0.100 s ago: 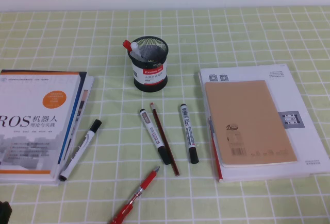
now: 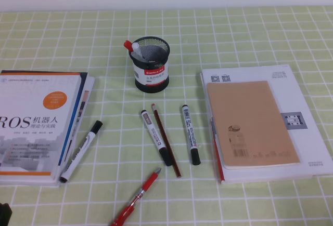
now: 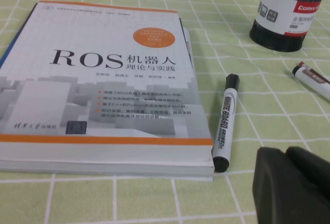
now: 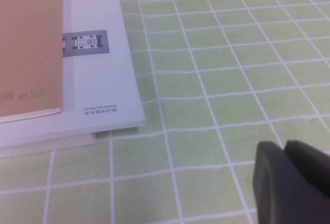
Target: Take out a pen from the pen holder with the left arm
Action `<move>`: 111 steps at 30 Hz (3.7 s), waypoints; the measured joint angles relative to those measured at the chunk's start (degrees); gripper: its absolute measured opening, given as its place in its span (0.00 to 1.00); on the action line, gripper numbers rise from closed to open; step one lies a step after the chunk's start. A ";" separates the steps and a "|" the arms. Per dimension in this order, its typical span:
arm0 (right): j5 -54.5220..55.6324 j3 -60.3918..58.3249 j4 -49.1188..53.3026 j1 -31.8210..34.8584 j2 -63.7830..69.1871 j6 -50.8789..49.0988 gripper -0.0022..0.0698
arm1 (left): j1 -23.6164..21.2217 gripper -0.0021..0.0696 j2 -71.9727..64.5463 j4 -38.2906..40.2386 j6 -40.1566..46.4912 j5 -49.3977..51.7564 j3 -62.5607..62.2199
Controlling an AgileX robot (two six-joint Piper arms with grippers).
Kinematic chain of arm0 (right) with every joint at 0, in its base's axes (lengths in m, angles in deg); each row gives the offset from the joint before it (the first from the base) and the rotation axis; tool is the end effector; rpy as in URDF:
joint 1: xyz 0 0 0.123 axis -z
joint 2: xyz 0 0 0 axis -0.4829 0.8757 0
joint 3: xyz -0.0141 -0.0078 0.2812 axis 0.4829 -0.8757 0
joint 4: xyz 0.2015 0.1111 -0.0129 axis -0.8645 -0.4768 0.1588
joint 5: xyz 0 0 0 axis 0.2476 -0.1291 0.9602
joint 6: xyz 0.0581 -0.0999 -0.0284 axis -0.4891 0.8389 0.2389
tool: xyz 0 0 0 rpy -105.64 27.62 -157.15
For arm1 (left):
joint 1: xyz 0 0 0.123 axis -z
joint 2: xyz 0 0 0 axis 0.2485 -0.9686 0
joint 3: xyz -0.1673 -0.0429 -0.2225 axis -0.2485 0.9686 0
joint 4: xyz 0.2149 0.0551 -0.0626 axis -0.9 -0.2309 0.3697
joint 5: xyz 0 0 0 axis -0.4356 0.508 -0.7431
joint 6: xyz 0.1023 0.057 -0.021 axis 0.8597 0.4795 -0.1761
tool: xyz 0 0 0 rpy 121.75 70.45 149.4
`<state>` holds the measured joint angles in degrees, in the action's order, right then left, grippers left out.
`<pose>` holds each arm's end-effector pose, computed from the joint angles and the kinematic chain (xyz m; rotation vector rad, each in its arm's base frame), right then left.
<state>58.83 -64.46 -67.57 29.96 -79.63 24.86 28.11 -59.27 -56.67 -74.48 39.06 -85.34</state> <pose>0.0563 -0.0098 0.1622 0.1385 1.9378 -0.0338 0.0603 -0.0120 0.1654 0.1209 1.8578 -0.2104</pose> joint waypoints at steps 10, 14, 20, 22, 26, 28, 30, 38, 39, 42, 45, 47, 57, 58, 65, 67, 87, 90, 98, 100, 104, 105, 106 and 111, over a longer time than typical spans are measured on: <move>0.00 0.00 0.00 0.00 0.00 0.00 0.01 | 0.00 0.03 0.00 0.00 1.61 0.00 0.00; 0.00 0.00 0.00 0.00 0.00 0.00 0.01 | 0.00 0.03 0.00 -0.10 3.81 0.48 0.00; 0.00 0.00 0.00 0.00 0.00 0.00 0.01 | 0.00 0.03 0.00 -0.10 7.39 0.91 0.00; 0.00 0.00 0.00 0.00 0.00 0.00 0.01 | 0.00 0.03 0.00 -0.10 7.63 0.91 0.00; 0.00 0.00 0.00 0.00 0.00 0.00 0.01 | 0.00 0.03 0.00 -0.10 7.96 1.04 0.00; 0.00 0.00 0.00 0.00 0.00 0.00 0.01 | 0.00 0.03 0.00 -0.10 7.98 1.04 0.00; 0.00 0.00 0.00 0.00 0.00 0.00 0.01 | 0.00 0.03 0.00 -0.10 7.98 1.04 0.00; 0.00 0.00 0.00 0.00 0.00 0.00 0.01 | 0.00 0.03 0.00 -0.10 7.98 1.04 0.00; 0.00 0.00 0.00 0.00 0.00 0.00 0.01 | 0.00 0.03 0.00 -0.10 7.98 1.04 0.00; 0.00 0.00 0.00 0.00 0.00 0.00 0.01 | 0.00 0.03 0.00 0.29 7.98 1.07 0.00; 0.00 0.00 0.00 0.00 0.00 0.00 0.01 | 0.00 0.03 0.00 1.72 7.98 0.19 0.00; 0.00 0.00 0.00 0.00 0.00 0.00 0.01 | 0.00 0.03 0.00 2.75 7.98 -1.45 0.00; 0.00 0.00 0.00 0.00 0.00 0.00 0.01 | 0.00 0.03 0.00 4.67 7.98 -15.85 0.00; 0.00 0.00 0.00 0.00 0.00 0.00 0.01 | 0.00 0.03 0.00 4.67 7.98 -17.98 0.00; 0.00 0.00 0.00 0.00 0.00 0.00 0.01 | 0.00 0.03 0.00 4.79 7.39 -32.94 0.00; 0.00 0.00 0.00 0.00 0.00 0.00 0.01 | 0.00 0.03 0.00 4.79 6.44 -37.09 0.00; 0.00 0.00 0.00 0.00 0.00 0.00 0.01 | 0.00 0.03 -15.97 5.10 14.57 -41.29 -11.33; 0.00 0.00 0.00 0.00 0.00 0.00 0.01 | 0.00 0.03 -23.24 5.10 15.27 -46.98 -11.55; 0.00 0.00 0.00 0.00 0.00 0.00 0.01 | 0.00 0.03 -47.39 4.92 15.62 -57.24 -14.60; 0.00 0.00 0.00 0.00 0.00 0.00 0.01 | 0.00 0.03 -54.12 3.57 14.72 -59.34 -16.53; 0.00 0.00 0.00 0.00 0.00 0.00 0.01 | -0.08 0.03 -65.84 -5.21 9.18 -62.71 -21.64; 0.00 0.00 0.00 0.00 0.00 0.00 0.01 | -0.08 0.03 -68.95 -8.33 7.42 -63.79 -23.08; 0.00 0.00 0.00 0.00 0.00 0.00 0.01 | -0.08 0.03 -71.94 -10.96 5.77 -64.88 -24.17; 0.00 0.00 0.00 0.00 0.00 0.00 0.01 | -3.49 0.03 -83.21 -20.09 -3.56 -73.47 -29.96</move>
<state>58.83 -64.46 -67.57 29.96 -79.63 24.86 24.62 -142.48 -76.77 -78.04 -34.41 -115.29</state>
